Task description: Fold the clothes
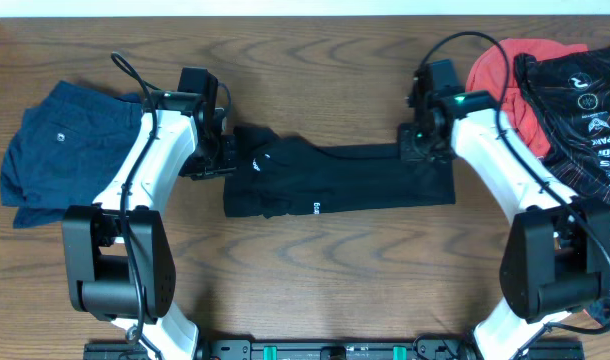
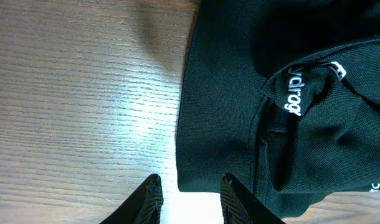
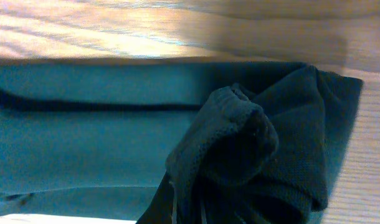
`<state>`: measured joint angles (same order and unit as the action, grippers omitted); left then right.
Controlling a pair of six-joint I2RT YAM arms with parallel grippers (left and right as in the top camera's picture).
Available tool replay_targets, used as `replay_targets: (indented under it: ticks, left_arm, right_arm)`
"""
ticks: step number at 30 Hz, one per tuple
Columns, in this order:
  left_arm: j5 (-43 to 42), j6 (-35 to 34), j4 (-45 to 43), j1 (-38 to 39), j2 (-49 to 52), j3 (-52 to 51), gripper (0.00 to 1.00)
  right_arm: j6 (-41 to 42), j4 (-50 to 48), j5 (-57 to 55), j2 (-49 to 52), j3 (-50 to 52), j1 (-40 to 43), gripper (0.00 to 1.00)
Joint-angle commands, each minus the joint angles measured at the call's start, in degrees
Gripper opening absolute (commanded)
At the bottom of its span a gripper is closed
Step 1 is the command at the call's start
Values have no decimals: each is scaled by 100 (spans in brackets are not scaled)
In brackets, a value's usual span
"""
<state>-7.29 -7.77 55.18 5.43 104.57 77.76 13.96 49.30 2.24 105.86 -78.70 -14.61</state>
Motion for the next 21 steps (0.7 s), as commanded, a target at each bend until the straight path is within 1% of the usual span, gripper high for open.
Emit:
replay_targets:
  ticks: [1, 8, 14, 18, 21]
  left_arm:
    - [20, -72, 28, -33, -55, -39, 33]
    - [22, -72, 26, -33, -55, -39, 33]
    - [22, -72, 24, -33, -52, -39, 33]
    - [22, -72, 26, -33, -52, -39, 33]
    - [22, -72, 24, -33, -52, -39, 33]
  right_arm:
    - [328, -70, -76, 186, -35, -251, 1]
    - [448, -284, -31, 391, -35, -487, 2]
    - [540, -439, -28, 396, -35, -579, 7]
    - [575, -483, 149, 396, -35, -584, 15]
    - [503, -570, 568, 396, -35, -581, 18]
